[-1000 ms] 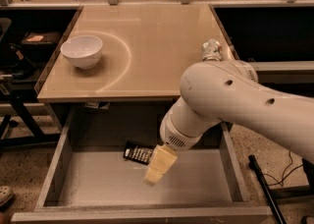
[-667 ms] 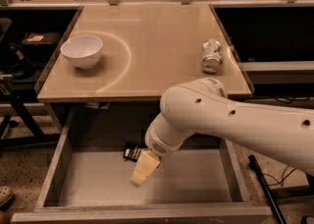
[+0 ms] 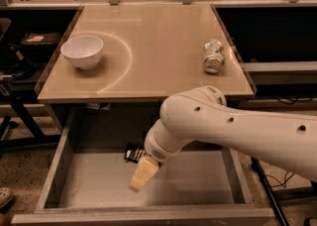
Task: Pick rxbar chocolate from top drawer and place on counter
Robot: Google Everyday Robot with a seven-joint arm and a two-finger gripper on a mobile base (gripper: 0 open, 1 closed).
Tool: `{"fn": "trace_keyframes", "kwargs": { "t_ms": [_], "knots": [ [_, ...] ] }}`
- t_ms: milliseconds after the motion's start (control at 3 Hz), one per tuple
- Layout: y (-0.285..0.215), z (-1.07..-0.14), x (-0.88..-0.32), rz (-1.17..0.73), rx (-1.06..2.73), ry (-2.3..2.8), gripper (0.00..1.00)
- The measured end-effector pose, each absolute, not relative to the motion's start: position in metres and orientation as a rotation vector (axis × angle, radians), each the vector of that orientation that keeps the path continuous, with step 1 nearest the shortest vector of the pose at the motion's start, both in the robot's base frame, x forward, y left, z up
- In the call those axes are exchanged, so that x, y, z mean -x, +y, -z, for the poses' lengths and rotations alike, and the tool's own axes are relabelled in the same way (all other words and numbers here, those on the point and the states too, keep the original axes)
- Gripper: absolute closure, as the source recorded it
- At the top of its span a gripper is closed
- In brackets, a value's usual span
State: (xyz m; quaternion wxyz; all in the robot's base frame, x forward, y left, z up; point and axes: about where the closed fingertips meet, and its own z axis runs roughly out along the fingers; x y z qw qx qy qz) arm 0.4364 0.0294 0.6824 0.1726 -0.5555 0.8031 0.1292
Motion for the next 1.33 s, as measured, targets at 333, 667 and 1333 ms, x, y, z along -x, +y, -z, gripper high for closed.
{"fn": "trace_keyframes", "kwargs": {
  "t_ms": [333,667,1333],
  "knots": [
    [0.041,-0.655,-0.442,-0.363,1.578,2.254,0.00],
    [0.049,-0.632,-0.455,-0.334,1.583,2.234,0.00],
    [0.052,-0.600,-0.480,-0.276,1.612,2.209,0.00]
  ]
}}
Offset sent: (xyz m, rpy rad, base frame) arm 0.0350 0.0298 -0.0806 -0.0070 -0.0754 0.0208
